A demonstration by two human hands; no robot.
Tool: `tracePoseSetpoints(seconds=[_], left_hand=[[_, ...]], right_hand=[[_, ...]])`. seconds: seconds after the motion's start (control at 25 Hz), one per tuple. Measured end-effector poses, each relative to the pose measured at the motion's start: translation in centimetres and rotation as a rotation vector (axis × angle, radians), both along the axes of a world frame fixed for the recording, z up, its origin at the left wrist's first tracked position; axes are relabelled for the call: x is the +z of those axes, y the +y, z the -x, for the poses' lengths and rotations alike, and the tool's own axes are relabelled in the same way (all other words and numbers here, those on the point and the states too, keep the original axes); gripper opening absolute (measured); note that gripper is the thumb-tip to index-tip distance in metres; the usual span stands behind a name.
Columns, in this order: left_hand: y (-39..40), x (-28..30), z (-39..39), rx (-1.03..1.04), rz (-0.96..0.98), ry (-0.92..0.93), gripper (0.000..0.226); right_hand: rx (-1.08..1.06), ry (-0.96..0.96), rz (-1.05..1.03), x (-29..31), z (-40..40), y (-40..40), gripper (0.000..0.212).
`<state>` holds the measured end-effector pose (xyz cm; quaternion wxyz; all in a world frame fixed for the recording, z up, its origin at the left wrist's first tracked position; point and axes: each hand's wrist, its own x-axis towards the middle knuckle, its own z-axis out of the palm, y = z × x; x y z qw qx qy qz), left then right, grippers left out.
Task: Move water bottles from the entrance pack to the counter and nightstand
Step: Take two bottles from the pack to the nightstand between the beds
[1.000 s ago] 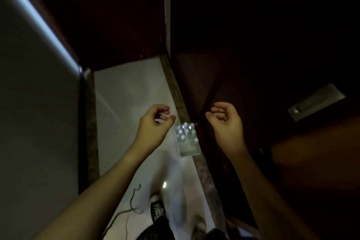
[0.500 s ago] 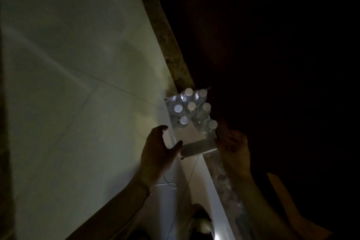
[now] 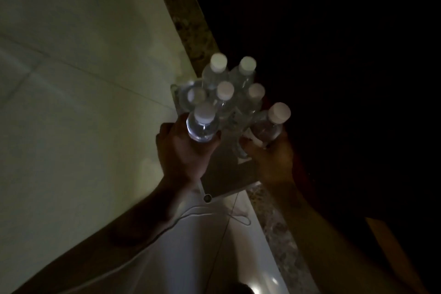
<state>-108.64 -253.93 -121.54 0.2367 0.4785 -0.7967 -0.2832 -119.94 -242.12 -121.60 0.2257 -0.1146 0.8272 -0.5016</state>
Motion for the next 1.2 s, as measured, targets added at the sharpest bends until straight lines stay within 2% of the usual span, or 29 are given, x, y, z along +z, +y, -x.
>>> tracePoseSetpoints(seconds=[0.08, 0.16, 0.24, 0.4, 0.48, 0.6, 0.68, 0.8, 0.88, 1.0, 1.2], left_hand=[[0.1, 6.9, -1.3, -0.076, -0.028, 0.083, 0.045], [-0.5, 17.0, -2.0, -0.122, -0.104, 0.145, 0.048], [-1.8, 28.8, -2.2, -0.165, -0.262, 0.241, 0.051], [-7.3, 56.9, 0.1, -0.316, -0.541, 0.442, 0.045], [-9.1, 72.0, 1.5, -0.413, -0.485, 0.523, 0.038], [-9.1, 91.4, 1.8, -0.520, -0.409, 0.655, 0.045], [-8.4, 101.4, 1.6, -0.621, -0.360, 0.727, 0.046], [-5.5, 111.4, 1.0, -0.798, -0.367, 0.797, 0.038], [-2.5, 115.8, 0.8, -0.944, -0.397, 0.831, 0.033], [3.5, 120.2, 0.2, -1.091, -0.528, 0.872, 0.026], [18.0, 124.3, -2.0, -1.438, -0.723, 0.820, 0.039]], right_hand=[[0.043, -0.043, 0.118, 6.8, -0.7, -0.3, 0.044], [0.065, -0.085, 0.226, 16.5, -0.8, -1.1, 0.049], [0.071, -0.099, 0.331, 28.8, -0.8, -2.4, 0.052], [0.099, -0.134, 0.488, 57.0, 0.5, -6.3, 0.061], [0.096, -0.055, 0.558, 72.1, 1.5, -7.8, 0.076], [0.120, 0.083, 0.640, 90.8, 1.1, -7.8, 0.061], [0.111, 0.167, 0.692, 101.0, -0.1, -6.6, 0.057], [0.032, 0.262, 0.753, 111.4, -2.8, -3.4, 0.054], [-0.041, 0.331, 0.758, 115.9, -4.7, -0.1, 0.051], [-0.150, 0.436, 0.752, 120.2, -7.6, 6.5, 0.045], [-0.455, 0.616, 0.693, 123.9, -14.8, 21.9, 0.040]])
